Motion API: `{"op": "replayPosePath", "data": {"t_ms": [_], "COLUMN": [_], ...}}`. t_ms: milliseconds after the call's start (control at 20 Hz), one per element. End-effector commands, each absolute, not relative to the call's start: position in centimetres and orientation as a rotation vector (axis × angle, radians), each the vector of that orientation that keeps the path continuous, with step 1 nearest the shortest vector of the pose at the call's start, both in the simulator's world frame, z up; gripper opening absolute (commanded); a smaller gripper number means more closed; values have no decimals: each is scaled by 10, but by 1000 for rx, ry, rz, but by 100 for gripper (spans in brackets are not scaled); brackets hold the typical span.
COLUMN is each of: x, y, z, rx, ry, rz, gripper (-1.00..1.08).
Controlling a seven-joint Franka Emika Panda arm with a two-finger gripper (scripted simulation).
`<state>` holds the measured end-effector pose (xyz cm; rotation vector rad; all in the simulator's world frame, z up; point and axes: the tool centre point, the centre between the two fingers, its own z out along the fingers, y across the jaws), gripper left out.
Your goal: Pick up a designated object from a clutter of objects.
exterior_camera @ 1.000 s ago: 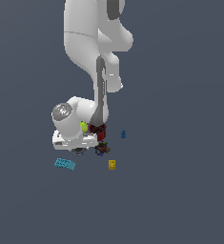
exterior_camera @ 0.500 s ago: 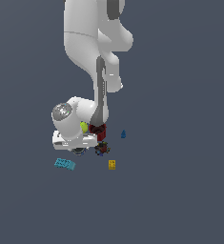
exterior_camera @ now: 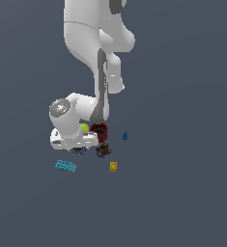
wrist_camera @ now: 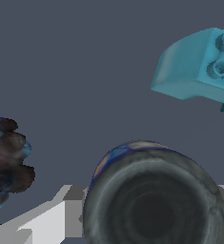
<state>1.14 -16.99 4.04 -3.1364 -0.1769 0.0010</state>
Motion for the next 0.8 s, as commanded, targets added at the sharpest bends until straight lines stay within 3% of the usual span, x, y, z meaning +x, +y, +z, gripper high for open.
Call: {"op": "replayPosePath", "data": {"t_ms": [0, 750], "x": [13, 22], "y": [-171, -180], "z": [56, 210], "rx": [-3137, -3137], "ry": [-177, -175], "rz": [-2, -1], "gripper": [-100, -100]}}
